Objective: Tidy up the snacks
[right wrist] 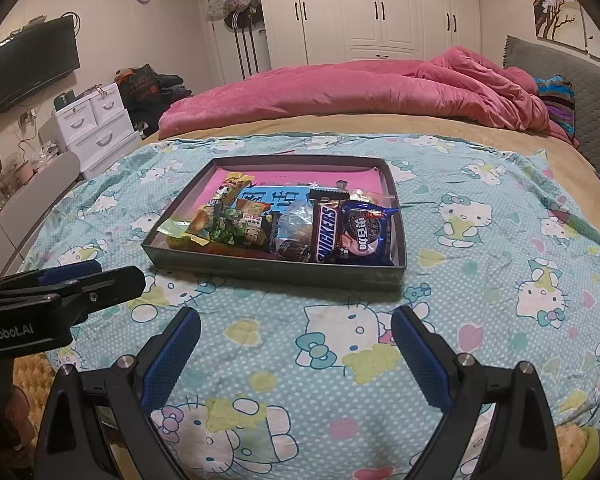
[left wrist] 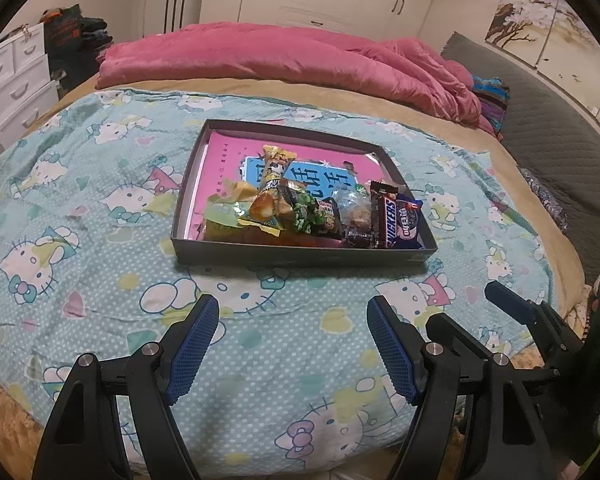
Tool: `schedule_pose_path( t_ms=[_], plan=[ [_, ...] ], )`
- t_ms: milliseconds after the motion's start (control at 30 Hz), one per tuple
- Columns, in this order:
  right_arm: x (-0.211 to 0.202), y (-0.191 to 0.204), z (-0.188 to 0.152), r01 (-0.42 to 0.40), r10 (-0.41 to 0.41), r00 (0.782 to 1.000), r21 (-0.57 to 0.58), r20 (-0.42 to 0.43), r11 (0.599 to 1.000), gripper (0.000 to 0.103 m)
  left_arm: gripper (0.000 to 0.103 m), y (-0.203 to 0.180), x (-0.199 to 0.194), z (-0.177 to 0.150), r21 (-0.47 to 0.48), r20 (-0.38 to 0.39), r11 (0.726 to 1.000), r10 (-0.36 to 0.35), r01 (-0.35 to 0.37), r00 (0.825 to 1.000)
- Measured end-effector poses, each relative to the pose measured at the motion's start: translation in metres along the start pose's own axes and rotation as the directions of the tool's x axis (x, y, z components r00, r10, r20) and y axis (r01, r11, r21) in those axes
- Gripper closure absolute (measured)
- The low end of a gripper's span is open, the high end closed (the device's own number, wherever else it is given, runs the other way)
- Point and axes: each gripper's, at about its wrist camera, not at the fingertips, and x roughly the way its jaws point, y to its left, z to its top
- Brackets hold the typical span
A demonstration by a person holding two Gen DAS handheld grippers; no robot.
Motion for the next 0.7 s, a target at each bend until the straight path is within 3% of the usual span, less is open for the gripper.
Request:
schedule_pose_path(
  t_ms=[333, 433, 700],
  plan=[
    [0.000, 0.000, 0.000, 0.002, -0.002, 1.000, -0.001, 0.004, 1.000, 0.006, 0.025, 0.007, 0.010, -0.001, -0.045, -0.040, 0.996, 0.075, -0.077, 0.996],
    [0.000, -0.001, 0.000, 0.004, -0.004, 1.000, 0.001, 0.005, 1.000, 0.006, 0.025, 0.011, 0.012, -0.002, -0.060, -0.044, 0.996, 0.069, -0.071, 0.997],
    [0.001, -0.005, 0.002, 0.019, -0.019, 1.000, 0.005, 0.018, 1.000, 0.006, 0.025, 0.014, 0.002, 0.006, -0.065, 0.026, 0.997, 0.052, -0.050, 0.998]
  ],
)
